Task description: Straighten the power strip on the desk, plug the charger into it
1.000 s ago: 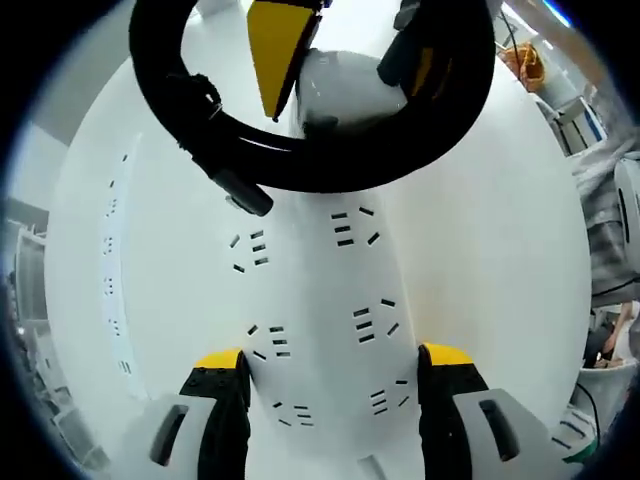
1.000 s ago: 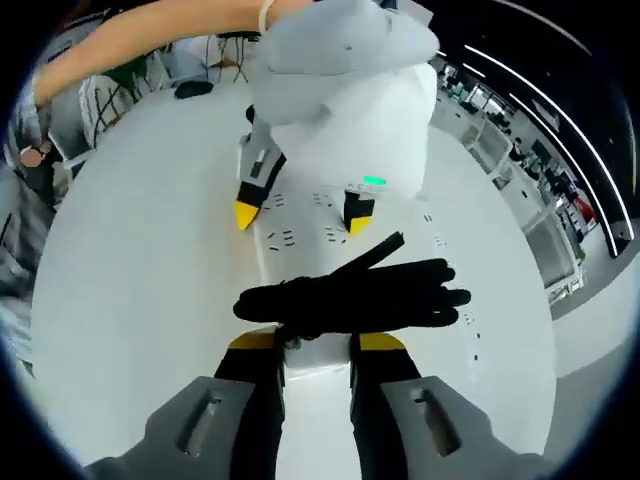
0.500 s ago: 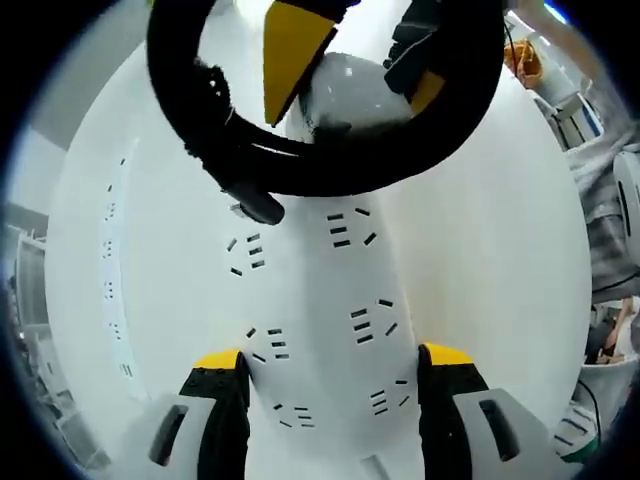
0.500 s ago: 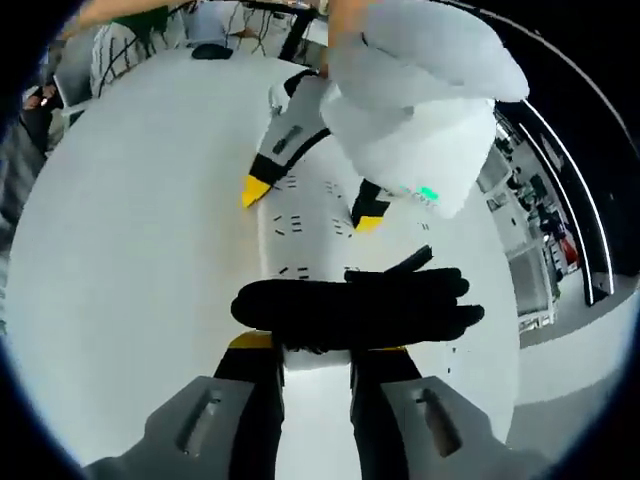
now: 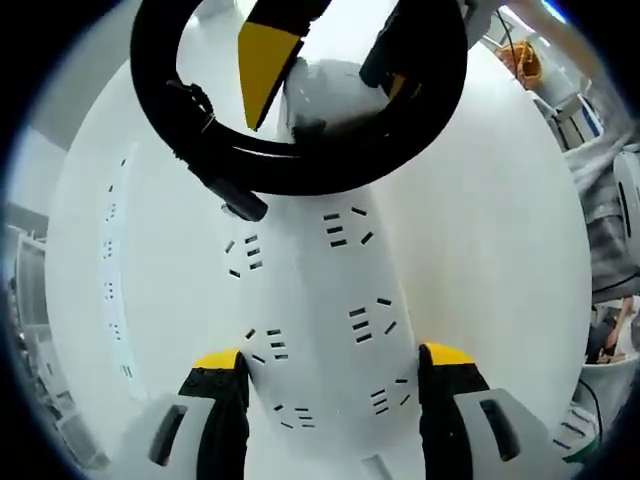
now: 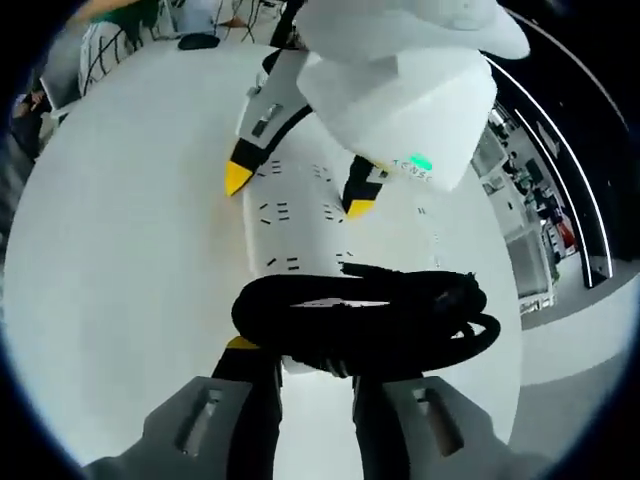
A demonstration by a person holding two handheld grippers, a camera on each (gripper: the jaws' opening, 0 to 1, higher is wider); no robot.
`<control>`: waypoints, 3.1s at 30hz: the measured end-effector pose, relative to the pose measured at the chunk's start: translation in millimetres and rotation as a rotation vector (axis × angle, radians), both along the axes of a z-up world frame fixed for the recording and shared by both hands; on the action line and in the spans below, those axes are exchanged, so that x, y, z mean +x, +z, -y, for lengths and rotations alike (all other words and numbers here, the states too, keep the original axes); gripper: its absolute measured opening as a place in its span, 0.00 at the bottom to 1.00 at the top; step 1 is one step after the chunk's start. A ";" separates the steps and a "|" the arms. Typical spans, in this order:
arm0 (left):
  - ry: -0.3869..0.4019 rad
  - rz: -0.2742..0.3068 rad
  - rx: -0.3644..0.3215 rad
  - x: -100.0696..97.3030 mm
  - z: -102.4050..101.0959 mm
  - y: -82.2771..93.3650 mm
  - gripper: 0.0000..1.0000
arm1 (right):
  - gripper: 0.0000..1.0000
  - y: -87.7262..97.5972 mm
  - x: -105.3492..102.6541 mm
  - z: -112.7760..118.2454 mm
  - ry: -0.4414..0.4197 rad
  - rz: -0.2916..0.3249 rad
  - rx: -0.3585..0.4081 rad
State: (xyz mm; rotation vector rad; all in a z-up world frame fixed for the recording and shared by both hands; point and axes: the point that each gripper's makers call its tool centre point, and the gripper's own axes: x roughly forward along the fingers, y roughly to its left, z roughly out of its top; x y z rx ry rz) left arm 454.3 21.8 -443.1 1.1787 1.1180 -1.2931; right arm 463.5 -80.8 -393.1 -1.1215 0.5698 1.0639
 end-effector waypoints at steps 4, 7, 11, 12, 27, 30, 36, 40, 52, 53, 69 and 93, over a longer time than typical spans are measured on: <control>-0.002 0.000 0.003 0.1 -0.3 -0.1 0.68 | 0.24 -2.9 0.7 -1.4 0.009 -0.082 0.013; -0.008 -0.002 -0.010 -1.2 -1.4 0.3 0.69 | 0.24 -3.1 -5.6 -0.6 -0.038 -0.044 0.018; -0.042 -0.008 -0.048 -5.2 -2.2 0.8 0.69 | 0.24 -2.4 -16.3 -3.3 0.008 -0.038 0.031; -0.039 -0.008 -0.052 -4.2 -1.9 0.6 0.69 | 0.24 -1.8 -14.7 -3.5 0.001 -0.049 0.031; 0.043 -0.013 -0.159 -6.6 2.2 0.7 0.75 | 0.27 -6.6 -16.0 -4.5 0.055 -0.066 0.116; 0.057 -0.013 -0.188 -6.6 3.1 1.1 0.76 | 0.27 -4.7 -15.4 -5.1 0.054 -0.069 0.143; 0.124 0.009 -0.258 -5.1 1.2 1.9 0.78 | 0.28 -2.9 -15.2 -7.5 0.076 -0.033 0.202; 0.143 0.025 -0.341 -4.1 4.3 6.1 0.82 | 0.40 -4.1 -13.4 -7.6 0.045 -0.060 0.263; 0.198 0.029 -0.504 -9.3 13.1 19.4 0.98 | 0.51 9.4 -13.1 -20.2 0.031 -0.073 0.442; 0.200 0.033 -0.514 -9.1 13.6 20.1 0.99 | 0.52 10.1 -12.9 -20.6 0.029 -0.072 0.447; 0.284 0.042 -0.671 -13.3 13.8 33.4 0.99 | 0.83 27.8 -15.9 -20.9 -0.038 -0.076 0.674; 0.449 0.184 -1.146 2.3 -3.2 100.8 0.99 | 1.00 47.9 -19.0 -22.8 -0.137 -0.107 0.971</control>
